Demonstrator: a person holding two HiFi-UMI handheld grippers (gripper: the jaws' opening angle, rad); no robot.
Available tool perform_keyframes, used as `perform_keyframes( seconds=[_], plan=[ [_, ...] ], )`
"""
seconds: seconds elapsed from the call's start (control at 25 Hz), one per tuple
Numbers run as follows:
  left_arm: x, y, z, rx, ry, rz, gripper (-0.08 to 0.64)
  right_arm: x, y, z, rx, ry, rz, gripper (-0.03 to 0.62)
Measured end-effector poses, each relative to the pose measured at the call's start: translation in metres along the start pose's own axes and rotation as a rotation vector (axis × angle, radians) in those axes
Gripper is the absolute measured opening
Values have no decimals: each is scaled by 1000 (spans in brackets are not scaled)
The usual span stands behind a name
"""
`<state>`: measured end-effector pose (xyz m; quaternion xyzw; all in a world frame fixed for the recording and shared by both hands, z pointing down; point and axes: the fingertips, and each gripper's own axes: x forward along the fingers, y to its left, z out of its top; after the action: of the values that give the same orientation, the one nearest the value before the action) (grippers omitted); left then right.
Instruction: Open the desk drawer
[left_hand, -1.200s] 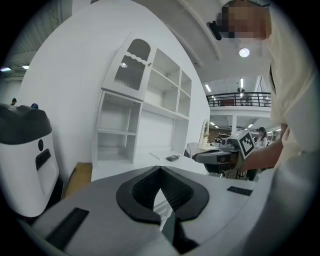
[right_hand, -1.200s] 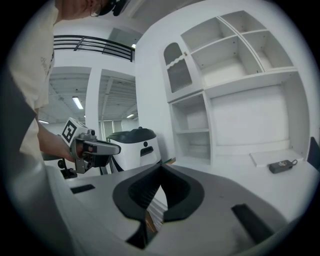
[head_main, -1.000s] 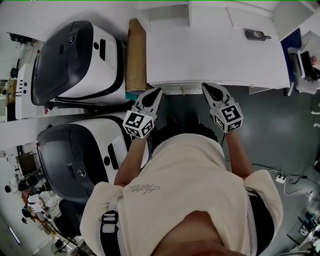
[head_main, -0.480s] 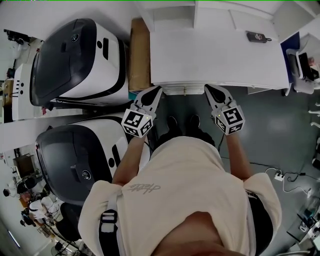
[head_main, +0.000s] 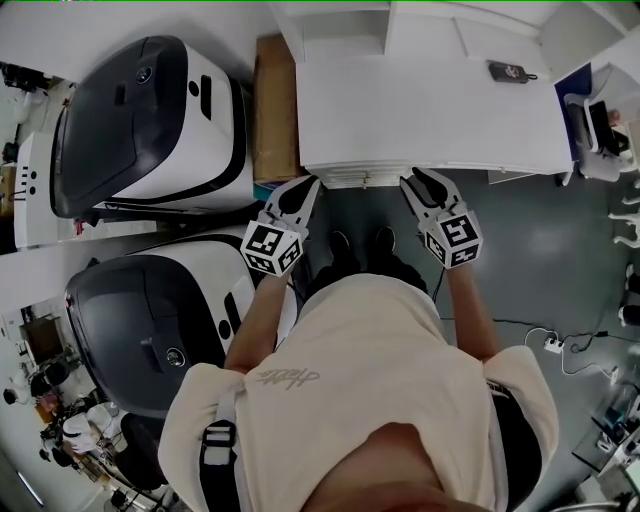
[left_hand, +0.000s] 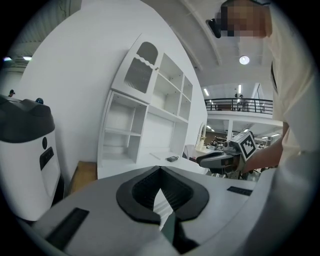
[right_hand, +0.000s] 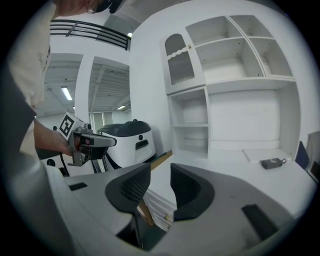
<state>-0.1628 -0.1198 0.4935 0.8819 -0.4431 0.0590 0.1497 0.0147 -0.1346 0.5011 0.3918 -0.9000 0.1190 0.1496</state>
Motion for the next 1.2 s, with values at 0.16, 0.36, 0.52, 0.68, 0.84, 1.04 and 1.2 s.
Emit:
perform_keyframes(
  seconds=[0.16,0.36,0.52,0.68,0.84,1.04,1.2],
  plan=[
    [-1,4,-5,1,-3,5,0,15,4,-23,23,49,24,92],
    [2,10,-20,-26,16,4,0,41,8,-59,42,140,48,92],
    [3,19,-35,-50,34,7,0,66,9,-97,67,218,59,92],
    [4,23,-45,-67,51,13,0,86,9,-141,69,320,82,123],
    [3,33,-60,-83,81,24,0,112,5,-188,97,407,90,123],
    [4,42,-89,-120,137,36,0,143,-4,-248,145,502,83,123],
    [12,43,-101,-140,164,22,0,166,-13,-282,193,549,60,123]
  ],
)
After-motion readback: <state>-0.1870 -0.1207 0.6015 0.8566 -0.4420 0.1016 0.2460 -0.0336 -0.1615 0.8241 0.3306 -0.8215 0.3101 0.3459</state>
